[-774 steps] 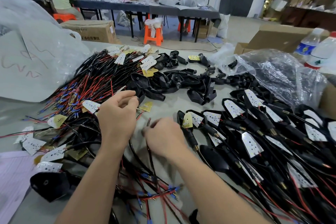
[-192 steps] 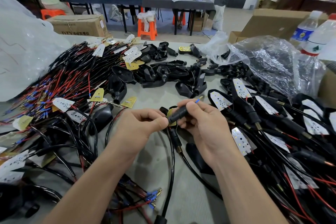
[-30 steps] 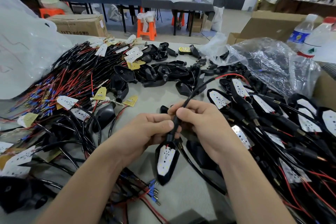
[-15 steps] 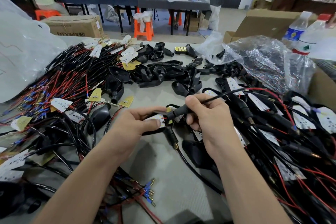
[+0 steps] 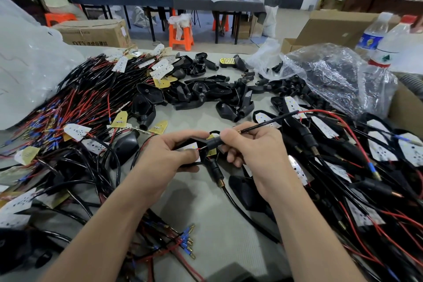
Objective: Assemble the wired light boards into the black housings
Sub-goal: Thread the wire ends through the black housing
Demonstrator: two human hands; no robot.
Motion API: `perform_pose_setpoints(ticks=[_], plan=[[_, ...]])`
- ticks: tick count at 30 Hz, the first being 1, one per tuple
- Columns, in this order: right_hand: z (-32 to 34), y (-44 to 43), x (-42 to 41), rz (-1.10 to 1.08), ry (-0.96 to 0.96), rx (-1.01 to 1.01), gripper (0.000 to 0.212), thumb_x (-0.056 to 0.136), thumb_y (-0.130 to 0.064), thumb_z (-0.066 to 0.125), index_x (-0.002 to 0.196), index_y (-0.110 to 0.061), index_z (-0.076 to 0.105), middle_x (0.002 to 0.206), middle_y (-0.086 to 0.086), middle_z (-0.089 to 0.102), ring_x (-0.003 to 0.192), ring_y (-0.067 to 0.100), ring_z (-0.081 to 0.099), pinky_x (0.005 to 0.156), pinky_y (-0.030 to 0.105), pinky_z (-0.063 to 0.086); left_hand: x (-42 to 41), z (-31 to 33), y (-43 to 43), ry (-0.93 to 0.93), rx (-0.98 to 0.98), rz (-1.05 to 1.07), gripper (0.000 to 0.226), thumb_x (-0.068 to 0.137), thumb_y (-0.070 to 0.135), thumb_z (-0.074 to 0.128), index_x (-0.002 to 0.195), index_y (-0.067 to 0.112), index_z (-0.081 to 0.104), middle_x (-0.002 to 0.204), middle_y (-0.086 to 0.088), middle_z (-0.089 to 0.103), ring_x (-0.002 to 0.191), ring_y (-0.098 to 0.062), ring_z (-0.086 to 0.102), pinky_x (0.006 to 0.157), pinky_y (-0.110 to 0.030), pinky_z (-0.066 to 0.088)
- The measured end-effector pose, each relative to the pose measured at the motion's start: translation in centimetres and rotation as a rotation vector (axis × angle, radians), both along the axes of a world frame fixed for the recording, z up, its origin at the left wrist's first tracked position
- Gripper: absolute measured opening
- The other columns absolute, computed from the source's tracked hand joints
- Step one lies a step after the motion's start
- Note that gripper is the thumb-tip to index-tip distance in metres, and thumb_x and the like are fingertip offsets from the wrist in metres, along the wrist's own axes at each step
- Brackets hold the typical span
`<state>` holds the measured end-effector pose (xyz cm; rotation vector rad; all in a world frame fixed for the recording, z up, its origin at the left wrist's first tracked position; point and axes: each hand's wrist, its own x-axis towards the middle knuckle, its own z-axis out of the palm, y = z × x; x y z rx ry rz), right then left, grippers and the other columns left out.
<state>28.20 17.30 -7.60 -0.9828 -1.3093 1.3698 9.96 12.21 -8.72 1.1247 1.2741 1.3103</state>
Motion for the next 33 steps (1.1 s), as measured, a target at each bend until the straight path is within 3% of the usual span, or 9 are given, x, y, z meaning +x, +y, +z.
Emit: perform_pose_setpoints(ticks=[10,13,17,19,22,25,28,31,33], plan=[[0.0,-0.6,-0.9,0.113,0.026,-0.065,0.01,0.092,-0.004,0.07,0.082,-0.003,0.067,0.064,0.017,0.067,0.047,0.02,0.058,0.042,0.023,0.042,0.2,-0.2,-0.2,0.001,0.009,-0.024,0.042,0.092,-0.012,0.059,0.112,0.019,0.079,0.108,-0.004,0.077,0.083,-0.01,0.07,0.068,-0.022,0.057],[-0.2,-0.6,-1.3,0.047,-0.005,-0.037,0.026,0.093,-0.013,0.064,0.069,-0.022,0.071,0.063,0.015,0.066,0.048,0.021,0.058,0.041,0.023,0.041,0.4,-0.1,0.1,-0.134,-0.05,-0.04,0.036,0.095,-0.005,0.06,0.116,0.018,0.078,0.108,-0.003,0.078,0.089,-0.012,0.074,0.072,-0.024,0.059],[0.4,-0.2,-0.7,-0.132,0.045,0.003,0.03,0.097,-0.02,0.065,0.068,-0.012,0.068,0.061,0.014,0.068,0.046,0.021,0.057,0.039,0.025,0.04,0.0,0.2,0.4,-0.307,-0.125,0.032,0.022,0.1,0.004,0.055,0.112,0.007,0.073,0.102,-0.015,0.079,0.086,-0.018,0.078,0.061,-0.026,0.061],[1.0,-0.2,0.1,-0.093,-0.132,-0.001,0.041,0.098,-0.034,0.063,0.066,-0.009,0.068,0.061,0.015,0.069,0.044,0.025,0.055,0.039,0.025,0.038,0.0,0.2,0.4,-0.303,-0.121,0.034,0.02,0.1,0.002,0.054,0.107,0.004,0.073,0.094,-0.016,0.079,0.077,-0.015,0.077,0.061,-0.023,0.06],[2.4,-1.2,1.3,0.299,-0.538,-0.086,0.058,0.1,-0.049,0.053,0.069,-0.004,0.071,0.059,0.015,0.069,0.038,0.023,0.051,0.037,0.021,0.032,0.3,0.0,0.2,-0.253,-0.115,0.038,0.019,0.098,0.001,0.057,0.103,0.001,0.075,0.086,-0.015,0.078,0.072,-0.014,0.075,0.062,-0.021,0.059],[4.5,-3.0,0.7,0.552,-0.473,0.004,0.033,0.093,-0.034,0.061,0.08,-0.008,0.076,0.07,0.014,0.073,0.049,0.023,0.057,0.042,0.024,0.035,1.2,0.1,-0.1,-0.146,-0.066,-0.037,0.021,0.091,0.0,0.062,0.082,0.005,0.08,0.072,-0.015,0.073,0.059,-0.019,0.069,0.056,-0.025,0.055],[6.0,-4.3,0.0,0.156,-0.337,0.264,0.011,0.083,-0.018,0.07,0.086,-0.024,0.078,0.076,-0.002,0.075,0.064,0.01,0.066,0.055,0.021,0.049,1.9,-0.1,-0.3,-0.18,-0.027,-0.079,0.014,0.08,0.012,0.071,0.086,0.006,0.082,0.08,-0.016,0.075,0.07,-0.022,0.073,0.066,-0.03,0.061],[6.6,-5.8,1.3,-0.133,-0.917,0.607,0.036,0.083,-0.033,0.072,0.119,-0.038,0.069,0.11,-0.016,0.072,0.106,0.003,0.061,0.092,0.022,0.046,2.6,0.2,-0.4,-0.268,-0.038,-0.097,0.02,0.086,0.022,0.072,0.093,0.006,0.082,0.084,-0.012,0.077,0.073,-0.019,0.074,0.071,-0.03,0.063],[6.9,-6.6,2.9,-0.151,-1.171,0.605,0.046,0.087,-0.042,0.066,0.131,-0.044,0.054,0.115,-0.016,0.07,0.109,0.013,0.061,0.086,0.031,0.044,3.5,0.6,-0.4,-0.303,-0.062,0.001,0.019,0.08,0.025,0.075,0.082,0.008,0.083,0.074,-0.013,0.075,0.058,-0.015,0.069,0.055,-0.024,0.057]])
